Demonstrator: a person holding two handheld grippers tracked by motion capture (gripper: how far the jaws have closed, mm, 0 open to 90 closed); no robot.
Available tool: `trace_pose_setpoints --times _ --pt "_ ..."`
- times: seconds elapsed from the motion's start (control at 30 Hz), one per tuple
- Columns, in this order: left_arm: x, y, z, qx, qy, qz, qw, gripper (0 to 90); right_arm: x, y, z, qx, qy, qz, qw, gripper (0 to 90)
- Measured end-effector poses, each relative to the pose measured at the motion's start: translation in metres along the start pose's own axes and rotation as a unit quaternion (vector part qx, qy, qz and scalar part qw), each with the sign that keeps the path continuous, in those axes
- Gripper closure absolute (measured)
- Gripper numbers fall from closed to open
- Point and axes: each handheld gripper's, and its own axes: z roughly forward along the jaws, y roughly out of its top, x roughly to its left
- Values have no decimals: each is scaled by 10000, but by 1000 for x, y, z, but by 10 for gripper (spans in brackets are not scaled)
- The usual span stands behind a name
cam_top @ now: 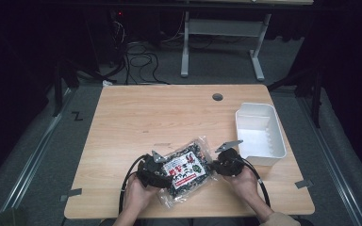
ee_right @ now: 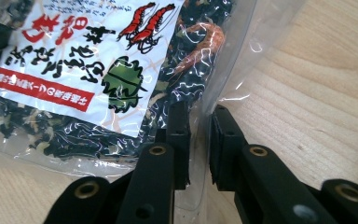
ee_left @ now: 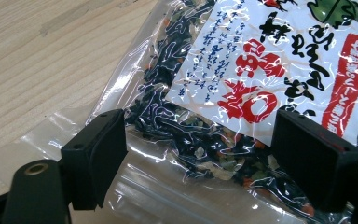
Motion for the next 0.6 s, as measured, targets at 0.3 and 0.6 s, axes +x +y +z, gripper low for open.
trace_pose_setpoints --times 0.3,0.6 --pt "-3 0 -1 -107 -10 82 9999 215 1 7 -16 -148 -102 -209 9996 837" --pt "-3 0 -3 -142 109 158 9997 244 0 13 -30 -241 -314 -414 9984 858"
